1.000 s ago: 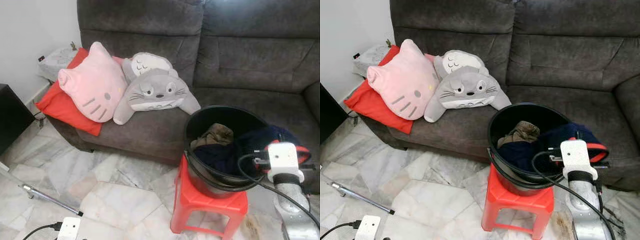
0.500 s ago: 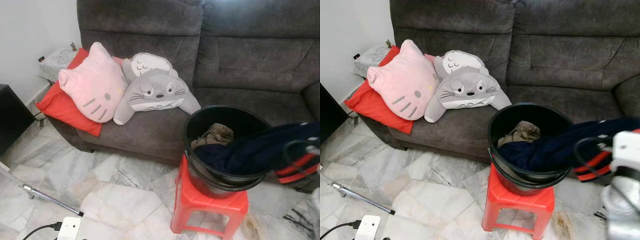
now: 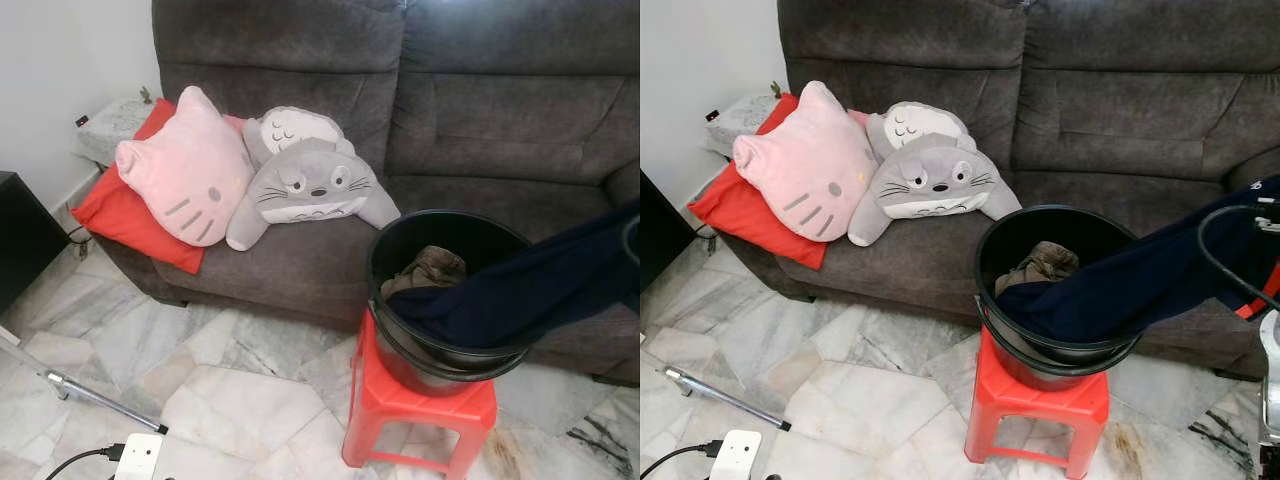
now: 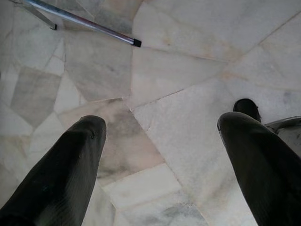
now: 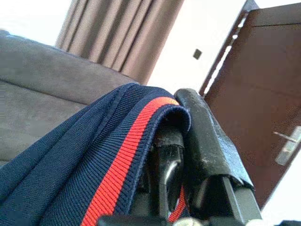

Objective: Hang hanger

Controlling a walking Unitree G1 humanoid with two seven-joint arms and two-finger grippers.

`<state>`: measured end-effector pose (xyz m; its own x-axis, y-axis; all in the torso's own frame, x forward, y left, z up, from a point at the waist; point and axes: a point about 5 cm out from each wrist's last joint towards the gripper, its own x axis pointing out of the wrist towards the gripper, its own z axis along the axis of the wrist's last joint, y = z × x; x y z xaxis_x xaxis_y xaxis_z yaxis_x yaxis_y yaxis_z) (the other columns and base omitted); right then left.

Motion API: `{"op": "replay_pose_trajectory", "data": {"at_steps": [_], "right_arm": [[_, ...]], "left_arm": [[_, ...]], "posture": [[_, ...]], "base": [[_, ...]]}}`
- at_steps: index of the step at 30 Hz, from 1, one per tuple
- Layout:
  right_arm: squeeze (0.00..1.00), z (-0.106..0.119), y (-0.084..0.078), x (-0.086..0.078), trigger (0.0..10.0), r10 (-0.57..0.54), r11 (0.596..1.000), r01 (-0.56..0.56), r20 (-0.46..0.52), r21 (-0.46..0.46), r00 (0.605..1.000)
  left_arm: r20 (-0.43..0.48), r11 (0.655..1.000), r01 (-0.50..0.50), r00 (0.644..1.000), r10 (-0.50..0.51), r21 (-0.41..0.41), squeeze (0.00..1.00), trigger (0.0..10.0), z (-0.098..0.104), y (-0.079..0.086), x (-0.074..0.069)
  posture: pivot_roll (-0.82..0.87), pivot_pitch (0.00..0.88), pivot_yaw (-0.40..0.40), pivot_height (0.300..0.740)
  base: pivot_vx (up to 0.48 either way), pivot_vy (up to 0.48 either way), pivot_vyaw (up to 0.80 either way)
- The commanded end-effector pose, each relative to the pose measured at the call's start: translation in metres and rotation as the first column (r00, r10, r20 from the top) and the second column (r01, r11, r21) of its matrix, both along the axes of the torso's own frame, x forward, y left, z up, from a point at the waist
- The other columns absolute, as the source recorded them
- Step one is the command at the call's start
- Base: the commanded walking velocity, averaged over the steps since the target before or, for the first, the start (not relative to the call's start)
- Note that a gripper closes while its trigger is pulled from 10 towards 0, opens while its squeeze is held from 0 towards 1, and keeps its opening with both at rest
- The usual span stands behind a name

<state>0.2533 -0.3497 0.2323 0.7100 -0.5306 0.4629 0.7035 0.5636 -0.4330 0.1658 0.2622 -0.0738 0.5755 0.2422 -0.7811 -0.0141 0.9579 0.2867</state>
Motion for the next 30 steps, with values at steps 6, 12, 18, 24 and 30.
{"op": "replay_pose_trajectory", "data": {"at_steps": [6, 12, 18, 24, 30], "right_arm": [[0.0, -0.039, 0.03, 0.0, 0.0, 0.106, 0.991, -0.094, -0.12, 0.099, 0.987], [0.0, -0.073, 0.047, -0.009, 0.0, 0.144, 0.978, -0.104, -0.22, 0.181, 0.965], [0.0, -0.087, 0.058, -0.013, 0.0, 0.173, 0.971, -0.118, -0.27, 0.208, 0.947], [0.0, -0.077, 0.052, -0.021, 0.0, 0.11, 0.984, -0.073, -0.242, 0.161, 0.964], [0.0, -0.04, 0.022, -0.031, 0.0, -0.03, 0.997, 0.038, -0.131, 0.063, 0.991]], "left_arm": [[-0.014, 1.0, 0.001, 1.0, -0.001, 0.013, 0.0, 10.0, -0.001, 0.002, -0.004], [-0.014, 1.0, 0.003, 1.0, -0.003, 0.013, 0.0, 10.0, -0.001, 0.003, -0.004], [-0.014, 1.0, 0.002, 1.0, -0.002, 0.014, 0.0, 10.0, -0.001, 0.003, -0.004], [-0.015, 1.0, 0.003, 1.0, -0.003, 0.015, 0.0, 10.0, -0.001, 0.003, -0.004], [-0.015, 1.0, 0.005, 1.0, -0.005, 0.015, 0.0, 10.0, -0.001, 0.003, -0.004]], "posture": [[-0.27, 0.032, 0.077, 0.74], [-0.26, 0.031, 0.071, 0.74], [-0.26, 0.029, 0.069, 0.74], [-0.26, 0.03, 0.071, 0.74], [-0.28, 0.03, 0.076, 0.74]], "base": [[0.0, 0.0, 0.0], [0.0, 0.0, 0.0], [0.0, 0.0, 0.0], [0.0, 0.0, 0.0], [0.0, 0.0, 0.0]]}}
